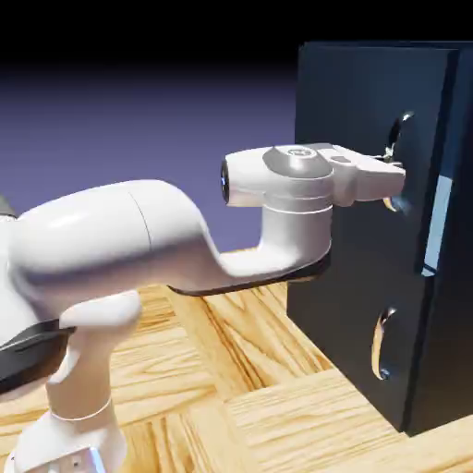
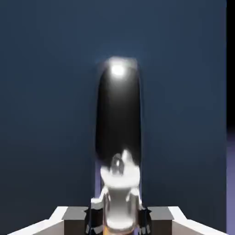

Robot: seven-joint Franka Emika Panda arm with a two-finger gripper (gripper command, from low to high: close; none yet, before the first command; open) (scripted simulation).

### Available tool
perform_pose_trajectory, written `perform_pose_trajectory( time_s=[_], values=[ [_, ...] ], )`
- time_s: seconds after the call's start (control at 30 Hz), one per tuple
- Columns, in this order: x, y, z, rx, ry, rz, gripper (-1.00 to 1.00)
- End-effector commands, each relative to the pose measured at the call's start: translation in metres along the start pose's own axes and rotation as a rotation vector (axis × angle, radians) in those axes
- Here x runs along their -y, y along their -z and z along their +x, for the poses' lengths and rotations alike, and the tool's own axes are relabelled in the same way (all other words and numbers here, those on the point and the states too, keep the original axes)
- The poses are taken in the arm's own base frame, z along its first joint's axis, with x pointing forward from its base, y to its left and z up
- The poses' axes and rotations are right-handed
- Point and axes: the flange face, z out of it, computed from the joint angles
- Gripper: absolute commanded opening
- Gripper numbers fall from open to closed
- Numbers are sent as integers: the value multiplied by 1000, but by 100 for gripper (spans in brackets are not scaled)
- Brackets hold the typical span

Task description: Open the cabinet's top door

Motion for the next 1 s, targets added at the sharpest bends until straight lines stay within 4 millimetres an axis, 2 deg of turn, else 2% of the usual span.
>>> perform_pose_trajectory(
  time_s=[0.0, 0.23, 0.43, 0.67, 0.97],
  values=[
    [2, 9, -2, -16, -1, -17, -100],
    [24, 76, -24, -131, 0, -132, -100],
    [46, 122, -46, -219, 0, -220, -100],
    [71, 165, -71, -307, 0, -307, -100],
    [104, 207, -104, -406, 0, -406, -100]
  ],
)
